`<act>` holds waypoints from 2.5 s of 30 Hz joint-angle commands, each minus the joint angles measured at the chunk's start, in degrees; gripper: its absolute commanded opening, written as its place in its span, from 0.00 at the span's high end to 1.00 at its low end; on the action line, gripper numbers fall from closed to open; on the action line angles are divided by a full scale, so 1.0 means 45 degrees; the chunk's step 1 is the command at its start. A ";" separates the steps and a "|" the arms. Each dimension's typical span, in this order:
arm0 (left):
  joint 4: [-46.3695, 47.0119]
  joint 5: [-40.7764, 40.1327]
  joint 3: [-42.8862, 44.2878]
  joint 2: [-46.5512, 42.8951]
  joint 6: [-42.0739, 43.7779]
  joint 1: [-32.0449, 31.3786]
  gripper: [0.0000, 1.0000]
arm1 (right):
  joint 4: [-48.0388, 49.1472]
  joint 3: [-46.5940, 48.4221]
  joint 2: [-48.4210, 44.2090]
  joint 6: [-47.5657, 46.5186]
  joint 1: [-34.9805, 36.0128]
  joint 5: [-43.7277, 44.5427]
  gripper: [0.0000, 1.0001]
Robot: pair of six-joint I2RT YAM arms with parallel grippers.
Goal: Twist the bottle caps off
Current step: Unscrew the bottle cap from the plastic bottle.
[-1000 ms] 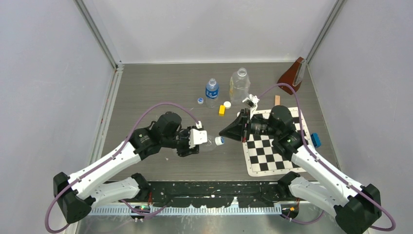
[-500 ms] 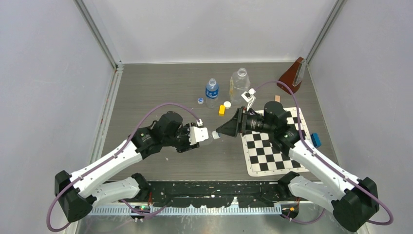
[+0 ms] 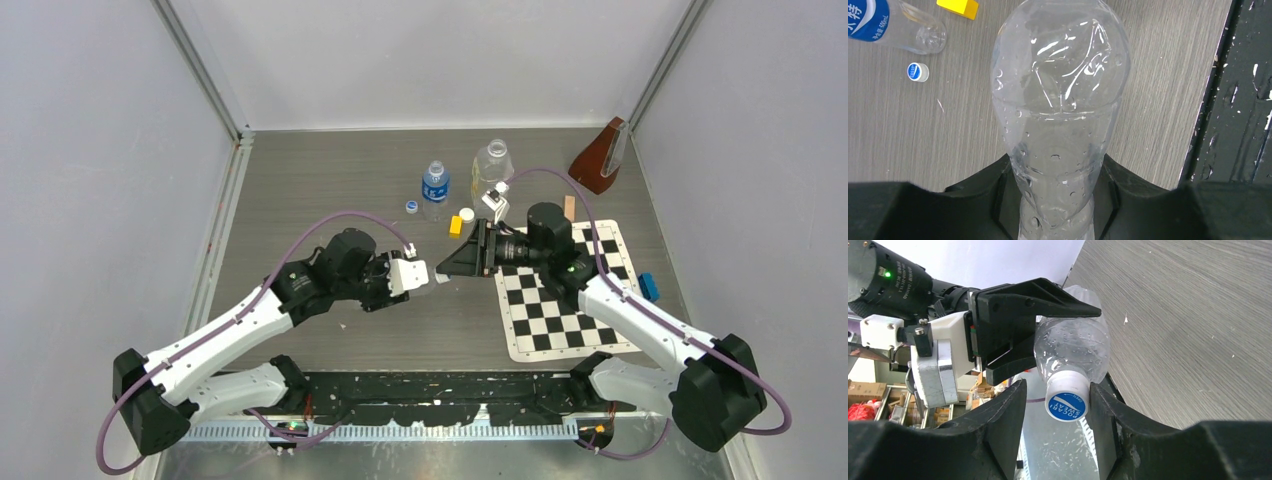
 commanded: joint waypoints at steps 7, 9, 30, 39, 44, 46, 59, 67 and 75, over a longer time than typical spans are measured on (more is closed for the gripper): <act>0.0406 -0.0165 0.0316 -0.0115 0.0143 -0.0050 1.00 | 0.0840 0.0023 -0.0385 0.0104 -0.0018 -0.0877 0.53; 0.0420 -0.0146 0.0297 -0.0119 0.0142 -0.0050 1.00 | 0.0706 0.0040 -0.0338 0.0013 -0.0018 -0.1040 0.64; 0.0425 -0.0057 0.0277 -0.0088 0.0106 -0.0050 1.00 | -0.0613 0.0318 -0.0304 -0.1555 -0.0018 -0.1498 0.54; 0.0387 0.0251 0.0282 -0.0110 0.0134 -0.0050 1.00 | -0.0444 0.0643 -0.0091 -0.1452 -0.0018 -0.0608 0.45; 0.0360 0.0223 0.0248 -0.0157 0.0119 -0.0050 1.00 | -0.0326 0.0648 -0.0021 -0.1327 -0.0018 -0.0306 0.46; 0.0347 0.0221 0.0238 -0.0157 0.0117 -0.0050 1.00 | -0.0338 0.0645 0.0010 -0.1314 -0.0018 -0.0242 0.50; 0.0444 0.0168 0.0218 -0.0047 0.0110 -0.0050 1.00 | -0.0209 0.0380 -0.0173 -0.1842 -0.0018 -0.1283 0.86; 0.0271 0.0883 0.0336 -0.0079 0.0035 -0.0050 1.00 | 0.1809 -0.0840 -0.1126 -0.3340 0.0172 -0.1131 0.99; 0.0092 0.2968 0.0518 -0.0486 -0.0158 -0.0050 1.00 | 0.2513 -0.1099 -0.1545 -0.6700 0.0216 -0.1416 1.00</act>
